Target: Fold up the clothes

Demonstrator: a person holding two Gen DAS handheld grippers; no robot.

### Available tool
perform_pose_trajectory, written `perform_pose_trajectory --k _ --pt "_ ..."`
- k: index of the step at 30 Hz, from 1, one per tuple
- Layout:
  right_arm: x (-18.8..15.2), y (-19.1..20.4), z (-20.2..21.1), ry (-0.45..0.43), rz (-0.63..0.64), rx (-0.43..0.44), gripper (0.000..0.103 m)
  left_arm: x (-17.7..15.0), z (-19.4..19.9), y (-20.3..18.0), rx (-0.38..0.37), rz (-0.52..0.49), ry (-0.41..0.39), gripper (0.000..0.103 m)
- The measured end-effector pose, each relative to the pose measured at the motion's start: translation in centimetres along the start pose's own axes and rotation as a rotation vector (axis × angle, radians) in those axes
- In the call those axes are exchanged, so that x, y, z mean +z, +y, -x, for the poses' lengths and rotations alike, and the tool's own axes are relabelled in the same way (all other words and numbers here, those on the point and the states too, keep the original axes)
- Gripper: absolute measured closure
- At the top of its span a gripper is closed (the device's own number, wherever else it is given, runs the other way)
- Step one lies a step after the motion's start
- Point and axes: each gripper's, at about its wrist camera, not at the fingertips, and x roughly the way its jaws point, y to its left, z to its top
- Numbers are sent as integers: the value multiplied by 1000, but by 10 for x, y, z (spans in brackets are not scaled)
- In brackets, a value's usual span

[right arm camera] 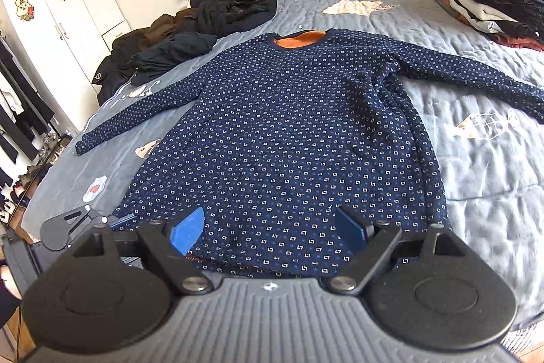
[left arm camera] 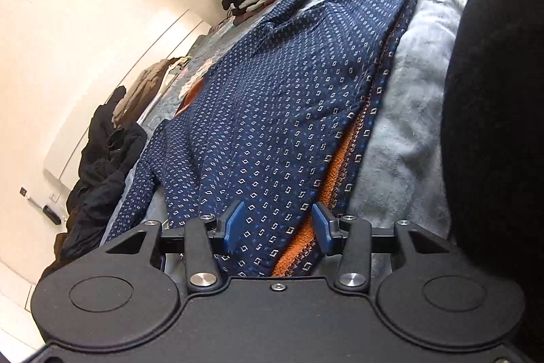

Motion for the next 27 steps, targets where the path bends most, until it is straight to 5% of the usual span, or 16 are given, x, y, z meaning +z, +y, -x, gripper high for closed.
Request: perform_pose_trajectory --k 2,6,8,16,24,25,27 --pt "0 -1 -2 0 -8 7 19 -1 -4 0 1 -3 -1 60" --pt "-1 2 -3 3 -7 20 19 7 -13 1 -33 33 -2 90" --pt "-2 3 -3 5 -6 23 19 7 -6 10 -83 103 -5 96" --pt "-9 -5 3 13 -6 24 19 4 23 48 -300 396 -23 98" --pt "-11 -13 0 23 51 -5 19 9 22 52 -340 397 50 88" --pt "-13 -14 0 30 84 -17 19 9 26 55 -358 416 44 84" --pt "-16 -17 -1 53 154 -21 19 10 33 65 -398 487 38 60"
